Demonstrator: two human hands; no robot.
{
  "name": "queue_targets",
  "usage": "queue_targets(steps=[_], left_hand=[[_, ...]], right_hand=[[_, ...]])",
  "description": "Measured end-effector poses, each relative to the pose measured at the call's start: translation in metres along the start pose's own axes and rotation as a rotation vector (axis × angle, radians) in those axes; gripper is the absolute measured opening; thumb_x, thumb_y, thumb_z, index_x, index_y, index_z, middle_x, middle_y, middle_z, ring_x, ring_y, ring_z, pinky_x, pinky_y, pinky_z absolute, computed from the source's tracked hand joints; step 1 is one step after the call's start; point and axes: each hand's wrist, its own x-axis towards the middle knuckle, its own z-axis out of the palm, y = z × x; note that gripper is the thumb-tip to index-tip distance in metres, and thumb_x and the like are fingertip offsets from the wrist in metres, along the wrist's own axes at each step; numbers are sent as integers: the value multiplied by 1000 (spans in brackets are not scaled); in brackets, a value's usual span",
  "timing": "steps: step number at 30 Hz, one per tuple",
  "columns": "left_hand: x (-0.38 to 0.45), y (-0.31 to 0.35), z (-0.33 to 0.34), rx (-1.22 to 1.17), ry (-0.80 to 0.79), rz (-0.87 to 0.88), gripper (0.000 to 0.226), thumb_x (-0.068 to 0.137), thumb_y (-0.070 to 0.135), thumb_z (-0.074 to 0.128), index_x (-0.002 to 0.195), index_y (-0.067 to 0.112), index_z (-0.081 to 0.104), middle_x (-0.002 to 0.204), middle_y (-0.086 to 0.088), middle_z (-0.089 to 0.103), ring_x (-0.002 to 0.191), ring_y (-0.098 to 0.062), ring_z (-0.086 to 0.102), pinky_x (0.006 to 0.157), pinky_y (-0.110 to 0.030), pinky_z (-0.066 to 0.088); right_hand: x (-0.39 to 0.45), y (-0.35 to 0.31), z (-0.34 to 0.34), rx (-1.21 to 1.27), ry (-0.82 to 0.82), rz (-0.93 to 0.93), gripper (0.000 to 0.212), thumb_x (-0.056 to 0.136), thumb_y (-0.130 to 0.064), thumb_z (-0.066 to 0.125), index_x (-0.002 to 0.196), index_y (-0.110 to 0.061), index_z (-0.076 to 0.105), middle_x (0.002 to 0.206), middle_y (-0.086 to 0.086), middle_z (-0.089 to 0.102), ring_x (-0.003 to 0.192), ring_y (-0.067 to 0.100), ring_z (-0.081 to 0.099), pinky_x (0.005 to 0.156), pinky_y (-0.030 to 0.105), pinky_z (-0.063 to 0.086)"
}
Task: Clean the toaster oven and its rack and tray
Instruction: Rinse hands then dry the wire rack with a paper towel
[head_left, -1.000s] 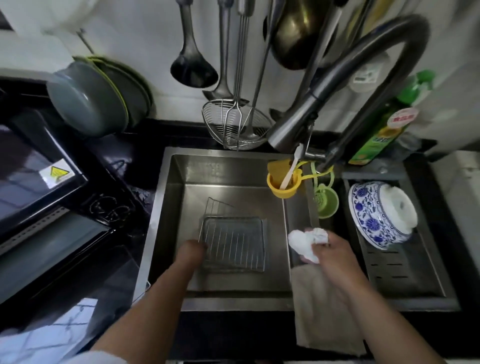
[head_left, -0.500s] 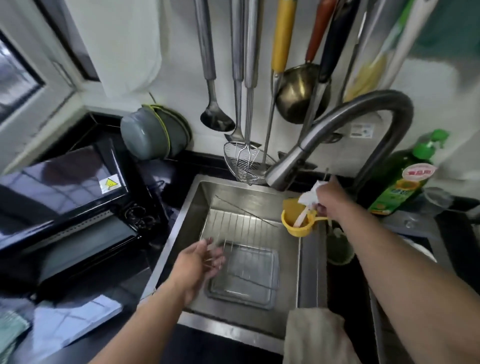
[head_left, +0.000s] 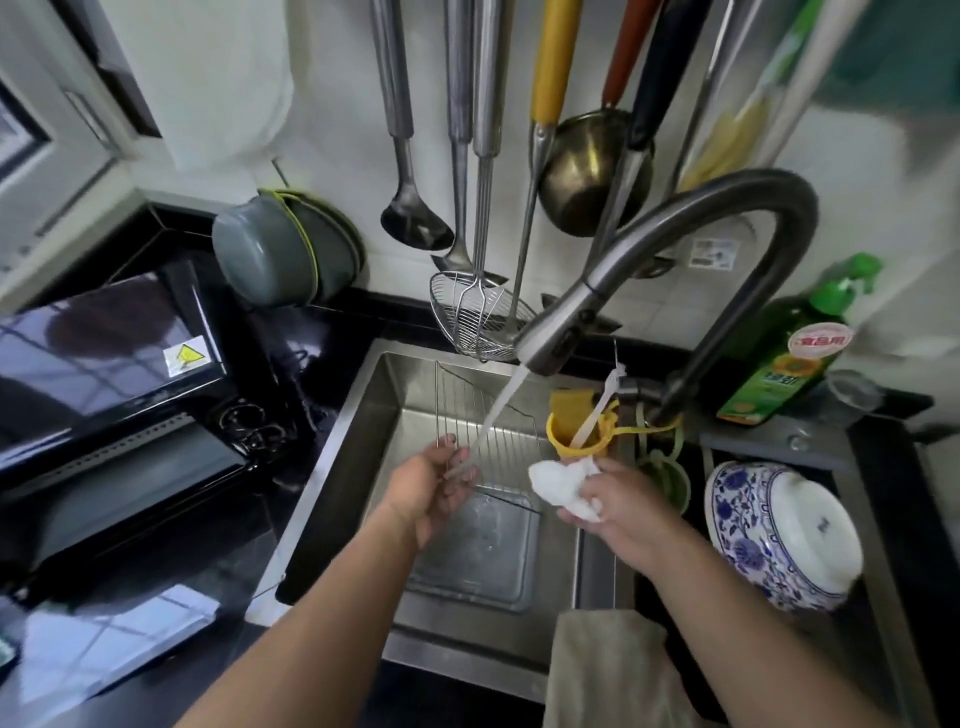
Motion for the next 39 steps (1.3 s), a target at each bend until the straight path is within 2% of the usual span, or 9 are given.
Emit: queue_targets(steps=[3,10,16,19,24,28,31,35,39], left_hand=[[-10,-4,-12,33,12,42,16,104,8,53,114,14,64,107,-8,67,97,-30,63,105,-46,49],[-39,8,-69,9,60,125,22,99,5,53,118,14,63,116,-9,70,107,-35,64,109,-51,46],[-46,3,-93,38,93,130,27,100,5,56,125,13,63,117,-9,71,103,-34,65,110,-53,46],[-43,3,-95,49,78,116,26,100,6,56,124,13,64,114,-7,73,99,-33,68,108,-51,47],[-36,5,-88,30,30,88,27,99,5,56,121,17,63,107,0,76,99,-30,69,97,-44,48],[-30,3,-82,27,4,71,30,98,1,52,123,14,63,111,-3,74,95,-29,71,92,-42,53],[-28,3,-79,6,-15,56,27,98,0,49,115,15,62,105,-5,72,94,-30,70,83,-38,55],[-23,0,-84,-24,1,51,30,97,0,48,119,13,62,109,-7,72,105,-36,67,94,-44,54],[-17,0,-95,-78,53,37,37,99,-1,39,126,11,63,121,-10,74,110,-38,71,88,-47,57]], right_hand=[[-3,8,49,103,-63,13,20,95,-22,64,113,-13,63,130,0,55,107,17,57,74,20,49],[18,5,131,1015,-251,291,40,96,-30,57,125,-2,57,126,25,60,118,40,55,96,46,51],[31,10,147,917,-182,246,60,64,-73,72,91,-21,61,96,1,65,101,16,64,89,21,54],[29,7,142,827,-122,178,38,85,-26,76,114,-5,63,127,19,55,112,27,60,91,30,56],[18,-3,136,898,-149,216,14,96,-6,58,109,-1,60,126,20,52,122,33,51,105,45,48],[22,-2,142,808,-60,181,33,97,-16,61,128,-7,58,142,16,46,124,33,52,102,41,51],[18,-15,142,910,-105,181,15,93,5,59,105,-3,60,119,24,44,116,37,49,99,41,53],[26,-23,150,674,-131,110,27,95,-7,63,122,-5,59,112,15,53,103,24,59,86,30,58],[28,-11,128,373,-125,177,18,94,-9,65,110,-2,59,127,22,54,97,26,63,90,42,57]])
